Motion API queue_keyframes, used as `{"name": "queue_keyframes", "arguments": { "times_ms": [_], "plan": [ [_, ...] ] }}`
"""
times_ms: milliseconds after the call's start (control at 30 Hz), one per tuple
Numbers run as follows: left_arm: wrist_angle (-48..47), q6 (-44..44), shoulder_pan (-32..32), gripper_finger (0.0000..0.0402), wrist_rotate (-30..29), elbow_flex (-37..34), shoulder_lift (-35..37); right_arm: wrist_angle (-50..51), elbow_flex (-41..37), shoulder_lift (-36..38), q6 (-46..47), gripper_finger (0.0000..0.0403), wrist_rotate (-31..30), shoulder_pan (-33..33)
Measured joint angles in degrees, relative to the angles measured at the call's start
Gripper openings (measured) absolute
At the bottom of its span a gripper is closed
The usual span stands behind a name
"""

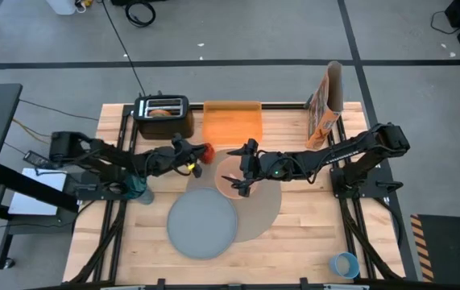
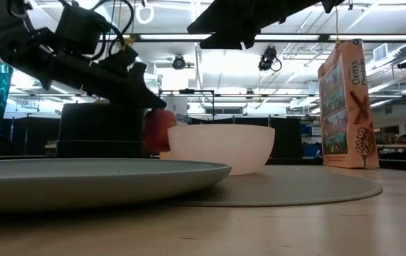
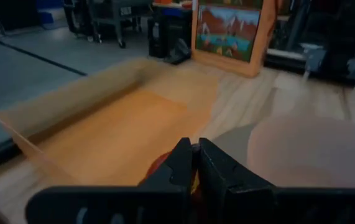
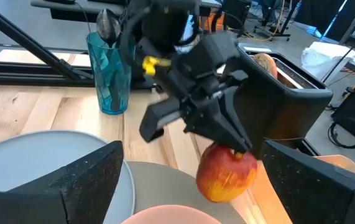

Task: Arrange a breakfast setting
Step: Put the red apple on the brown tablemat

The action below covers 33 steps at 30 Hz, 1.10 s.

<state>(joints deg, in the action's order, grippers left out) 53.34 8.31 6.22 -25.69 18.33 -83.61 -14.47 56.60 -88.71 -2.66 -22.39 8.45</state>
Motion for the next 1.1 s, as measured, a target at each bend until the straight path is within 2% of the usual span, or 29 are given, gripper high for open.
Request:
{"name": "queue_keyframes", "arguments": {
  "times_ms": [267, 567, 767, 933, 1100],
  "plan": [
    [2.05, 0.93, 0.11, 0.0019, -0.55, 0.14, -4.85, 0.23, 0.0, -0.02, 0.0, 0.0388, 0.0, -0.01],
    [2.43, 0.1, 0.53, 0.0019, -0.9, 0.15, -4.88, 0.26, 0.0, -0.02, 0.0, 0.0387, 0.0, -0.02],
    [3.99, -1.11, 3.64, 0.002, -1.25, 0.07, -4.88, 0.26, -0.02, -0.02, -0.01, 0.0387, 0.0, -0.02],
    [3.21, -2.51, 7.4, 0.002, 8.0, 0.98, -4.83, 0.28, -0.02, -0.02, 0.0, 0.0387, 0.0, -0.02],
    [1.53, -3.61, 9.23, 0.002, 14.24, 1.66, -4.81, 0.62, -0.02, -0.04, -0.02, 0.0387, 0.0, -0.02]
  ]
}}
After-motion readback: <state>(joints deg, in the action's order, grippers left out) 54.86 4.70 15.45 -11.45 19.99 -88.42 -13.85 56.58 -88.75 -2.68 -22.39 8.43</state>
